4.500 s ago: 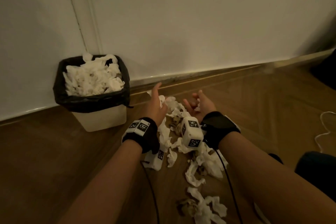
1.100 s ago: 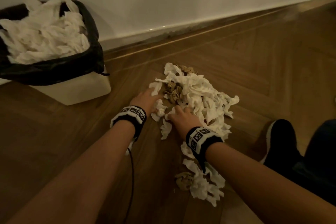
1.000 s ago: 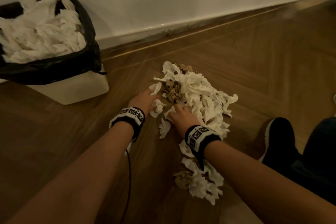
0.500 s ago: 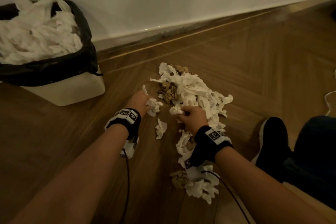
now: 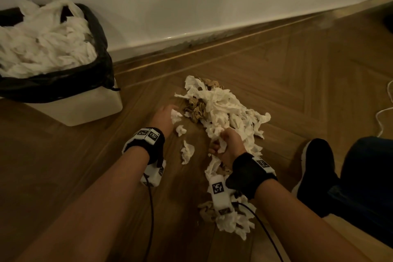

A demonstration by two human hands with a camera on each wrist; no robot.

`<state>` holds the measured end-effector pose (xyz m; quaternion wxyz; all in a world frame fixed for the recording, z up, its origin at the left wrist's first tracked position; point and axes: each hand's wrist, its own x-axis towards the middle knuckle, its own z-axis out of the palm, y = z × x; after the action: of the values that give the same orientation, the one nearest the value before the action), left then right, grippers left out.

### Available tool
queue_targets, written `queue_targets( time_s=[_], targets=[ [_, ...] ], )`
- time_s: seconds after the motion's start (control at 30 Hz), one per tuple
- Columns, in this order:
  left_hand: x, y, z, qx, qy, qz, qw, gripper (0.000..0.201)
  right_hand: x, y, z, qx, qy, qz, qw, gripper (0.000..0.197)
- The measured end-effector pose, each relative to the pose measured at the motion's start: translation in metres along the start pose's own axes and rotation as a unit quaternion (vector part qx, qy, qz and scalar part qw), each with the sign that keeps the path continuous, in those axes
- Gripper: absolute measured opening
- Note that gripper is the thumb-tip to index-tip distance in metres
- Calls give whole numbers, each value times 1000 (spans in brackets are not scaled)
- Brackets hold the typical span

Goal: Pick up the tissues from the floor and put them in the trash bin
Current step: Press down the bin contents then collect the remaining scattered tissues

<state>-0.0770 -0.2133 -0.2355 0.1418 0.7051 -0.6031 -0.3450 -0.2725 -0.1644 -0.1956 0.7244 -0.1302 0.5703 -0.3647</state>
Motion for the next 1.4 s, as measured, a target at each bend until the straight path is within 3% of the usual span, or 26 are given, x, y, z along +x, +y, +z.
queue_targets(
  time_s=[0.13, 0.23, 0.33, 0.43, 0.5, 0.63, 0.83, 0.9, 1.03, 1.13, 1.27, 1.4],
  targets=[
    [1, 6, 1, -5, 15, -1, 1000, 24, -3, -4, 2, -13, 16, 0, 1000, 46],
    [0, 11, 0, -29, 30, -6, 999, 22, -4, -5, 4, 30, 30, -3, 999, 41],
    [-2, 9, -3, -29, 43, 1, 999, 25, -8, -8, 8, 127, -16, -4, 992, 28],
    [-6, 8, -8, -55, 54, 17, 997, 12, -12, -11, 9, 133, -19, 0, 991, 16],
    [-8, 10, -12, -50, 39, 41, 997, 19, -13, -11, 7, 106, -7, -4, 994, 32],
    [-13, 16, -22, -72, 8, 22, 997, 41, -18, -13, 7, 103, -18, -10, 994, 37],
    [-31, 29, -39, -52, 51, 63, 995, 16, -38, -27, 17, 91, -72, -37, 993, 27],
    [-37, 41, -46, -21, 59, 49, 997, 29, -48, -33, 20, 88, -81, -44, 992, 18],
    [-57, 73, -63, -26, 90, 65, 993, 49, -74, -51, 27, 48, -112, -66, 990, 55],
    [-71, 96, -80, -80, 101, 90, 988, 40, -96, -72, 36, 55, -112, -77, 989, 64],
    [-94, 133, -110, -65, 142, 114, 981, 32, -139, -112, 51, 12, -98, -136, 986, 42],
    [-120, 164, -144, -88, 160, 109, 977, 37, -193, -150, 71, -23, -153, -149, 977, 29]
  ],
)
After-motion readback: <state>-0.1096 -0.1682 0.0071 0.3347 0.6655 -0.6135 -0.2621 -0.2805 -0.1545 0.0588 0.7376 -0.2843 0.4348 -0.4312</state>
